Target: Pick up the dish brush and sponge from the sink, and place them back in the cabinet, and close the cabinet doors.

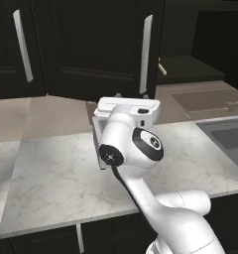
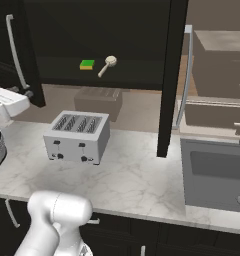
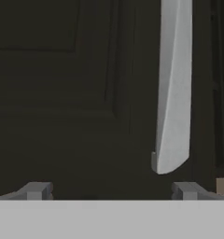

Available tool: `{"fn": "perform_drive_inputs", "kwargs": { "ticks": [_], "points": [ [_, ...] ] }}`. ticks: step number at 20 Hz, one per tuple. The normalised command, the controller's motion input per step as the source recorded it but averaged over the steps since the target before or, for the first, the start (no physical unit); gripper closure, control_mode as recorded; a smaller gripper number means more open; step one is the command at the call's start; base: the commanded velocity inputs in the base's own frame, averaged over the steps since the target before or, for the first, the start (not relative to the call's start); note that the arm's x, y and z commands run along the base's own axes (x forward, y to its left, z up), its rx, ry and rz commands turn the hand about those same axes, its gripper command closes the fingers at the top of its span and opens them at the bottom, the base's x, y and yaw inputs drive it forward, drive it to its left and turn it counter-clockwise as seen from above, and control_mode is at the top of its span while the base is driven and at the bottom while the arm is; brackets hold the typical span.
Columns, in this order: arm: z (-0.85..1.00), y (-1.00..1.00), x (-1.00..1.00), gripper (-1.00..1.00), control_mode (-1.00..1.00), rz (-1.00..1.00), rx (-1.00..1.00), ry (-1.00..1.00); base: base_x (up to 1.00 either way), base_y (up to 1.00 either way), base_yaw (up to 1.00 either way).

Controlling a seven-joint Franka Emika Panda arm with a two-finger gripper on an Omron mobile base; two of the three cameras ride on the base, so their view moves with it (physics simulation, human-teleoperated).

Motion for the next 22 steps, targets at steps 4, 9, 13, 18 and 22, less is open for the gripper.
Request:
{"fn": "perform_drive_inputs", "kwargs": {
  "ticks": [4,9,13,18,22],
  "points": [
    [0.00,-0.24,0.55,-1.00,-1.00,0.01,0.00,0.00,0.00,0.00,0.00],
    [0.00,-0.26,0.50,-1.00,-1.00,0.02,0.00,0.00,0.00,0.00,0.00],
    [0.00,-0.24,0.45,-1.00,-1.00,0.04,0.00,0.00,0.00,0.00,0.00],
    [0.00,-0.23,0.39,-1.00,-1.00,0.05,0.00,0.00,0.00,0.00,0.00],
    [0.00,-0.28,0.36,-1.00,-1.00,0.06,0.02,0.00,0.00,0.00,0.00]
  ]
}}
